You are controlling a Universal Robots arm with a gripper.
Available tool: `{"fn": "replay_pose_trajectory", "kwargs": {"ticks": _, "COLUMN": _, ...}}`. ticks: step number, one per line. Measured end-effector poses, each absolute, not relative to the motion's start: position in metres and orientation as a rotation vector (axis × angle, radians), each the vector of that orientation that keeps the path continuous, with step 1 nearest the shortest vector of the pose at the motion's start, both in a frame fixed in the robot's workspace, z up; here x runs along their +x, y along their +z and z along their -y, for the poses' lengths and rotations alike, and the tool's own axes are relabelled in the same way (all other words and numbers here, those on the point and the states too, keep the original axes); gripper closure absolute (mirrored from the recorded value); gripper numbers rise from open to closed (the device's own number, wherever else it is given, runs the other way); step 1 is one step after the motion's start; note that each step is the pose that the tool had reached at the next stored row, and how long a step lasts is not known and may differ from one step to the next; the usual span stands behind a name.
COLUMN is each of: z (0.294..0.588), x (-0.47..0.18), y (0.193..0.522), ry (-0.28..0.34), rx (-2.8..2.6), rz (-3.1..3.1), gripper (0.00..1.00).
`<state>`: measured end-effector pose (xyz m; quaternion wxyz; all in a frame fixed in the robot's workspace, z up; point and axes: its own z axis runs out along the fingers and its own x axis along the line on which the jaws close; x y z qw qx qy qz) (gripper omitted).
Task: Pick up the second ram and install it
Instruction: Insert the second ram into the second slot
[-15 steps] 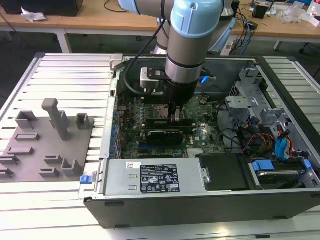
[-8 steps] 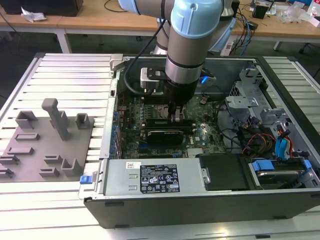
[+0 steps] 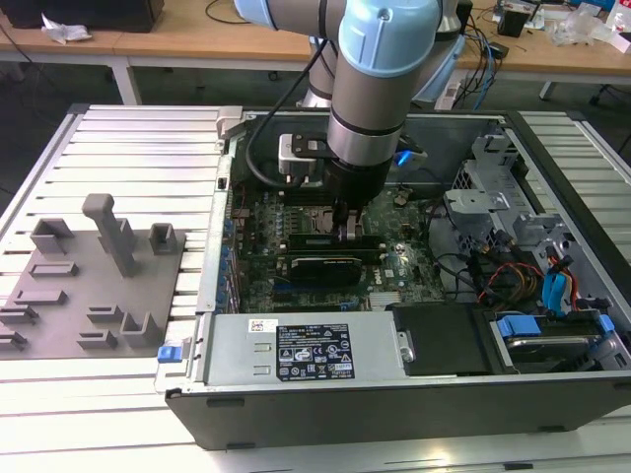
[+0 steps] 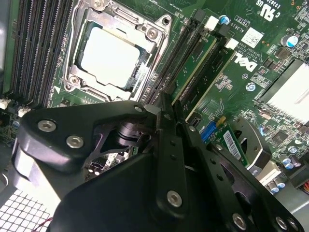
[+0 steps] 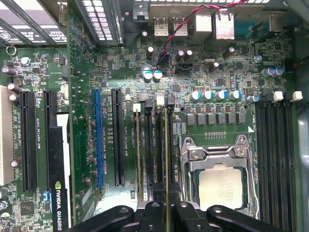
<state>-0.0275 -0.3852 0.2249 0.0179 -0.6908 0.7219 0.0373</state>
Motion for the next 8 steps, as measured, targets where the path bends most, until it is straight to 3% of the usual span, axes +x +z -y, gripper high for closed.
{"fn": "replay_pose_trajectory", "kwargs": {"ticks": 8, "z": 0.3852, "x": -0.0275, "y": 0.2250, "ry": 0.116, "rx": -2.165, "rz": -2.224, "gripper": 0.86}}
